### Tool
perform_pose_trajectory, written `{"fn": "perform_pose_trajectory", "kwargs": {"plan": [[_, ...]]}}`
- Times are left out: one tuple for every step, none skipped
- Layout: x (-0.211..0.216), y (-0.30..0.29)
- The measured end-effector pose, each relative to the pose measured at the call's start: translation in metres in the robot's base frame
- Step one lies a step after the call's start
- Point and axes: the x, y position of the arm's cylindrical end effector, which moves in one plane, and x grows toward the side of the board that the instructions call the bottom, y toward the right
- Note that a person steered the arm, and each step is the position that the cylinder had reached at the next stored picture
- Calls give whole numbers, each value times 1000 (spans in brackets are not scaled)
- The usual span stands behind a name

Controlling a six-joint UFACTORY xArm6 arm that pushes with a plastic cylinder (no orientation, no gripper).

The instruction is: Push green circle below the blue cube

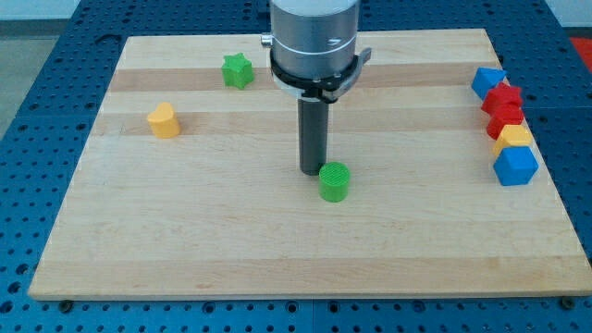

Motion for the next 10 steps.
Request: {"fn": "perform_pose_trajectory", "kwargs": {"plan": [[0,-20],[0,-29],[0,-37],[1,-39],[10,-47],[12,-25],[13,3],[14,3],[26,0],[35,-3]]}}
